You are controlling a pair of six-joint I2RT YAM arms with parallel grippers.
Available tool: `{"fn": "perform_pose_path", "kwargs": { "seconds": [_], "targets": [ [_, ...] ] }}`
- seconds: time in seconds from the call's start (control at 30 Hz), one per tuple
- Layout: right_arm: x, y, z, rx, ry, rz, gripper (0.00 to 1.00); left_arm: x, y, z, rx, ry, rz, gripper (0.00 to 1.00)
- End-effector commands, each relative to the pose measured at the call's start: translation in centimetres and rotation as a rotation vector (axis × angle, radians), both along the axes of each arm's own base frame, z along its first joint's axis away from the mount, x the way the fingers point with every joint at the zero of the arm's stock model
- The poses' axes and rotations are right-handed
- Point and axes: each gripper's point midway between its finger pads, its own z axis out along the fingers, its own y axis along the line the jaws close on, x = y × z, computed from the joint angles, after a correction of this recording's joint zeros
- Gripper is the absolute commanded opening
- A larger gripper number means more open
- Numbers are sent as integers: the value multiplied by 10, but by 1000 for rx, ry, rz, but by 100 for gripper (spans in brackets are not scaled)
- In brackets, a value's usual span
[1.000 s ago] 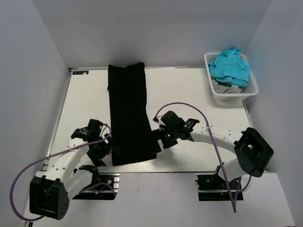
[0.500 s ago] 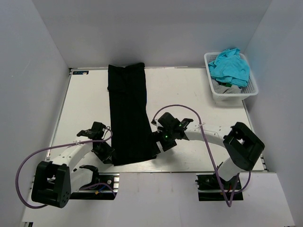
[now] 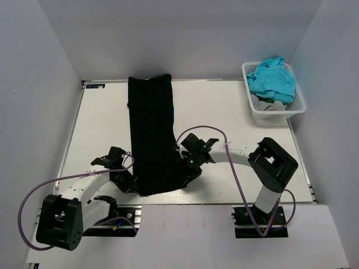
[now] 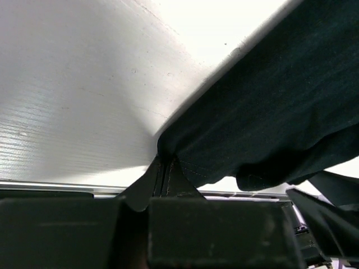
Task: Fold and stack the t-shirts
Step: Grab the bottom of the folded rectangular tshirt with both arms, then fold the folded rectangular tshirt in 1/3 of the way
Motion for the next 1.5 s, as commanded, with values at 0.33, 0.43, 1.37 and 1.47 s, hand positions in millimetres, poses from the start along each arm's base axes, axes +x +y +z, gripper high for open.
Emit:
{"fn": "perform_pose_path", "kwargs": {
  "seconds": [0.33, 0.43, 1.37, 1.47],
  "targets": [
    [0, 6, 8, -4, -2, 9, 0, 19, 2, 14, 21, -99, 3, 0],
    [17, 13, 20, -3, -58, -6, 0, 35, -7, 32, -25, -148, -3, 0],
    [243, 65, 149, 152, -349, -273, 0, 255, 1, 155, 40, -545, 100, 0],
    [253, 71, 155, 200, -361, -272, 0, 271, 7, 162, 48, -555, 110, 0]
  ]
}}
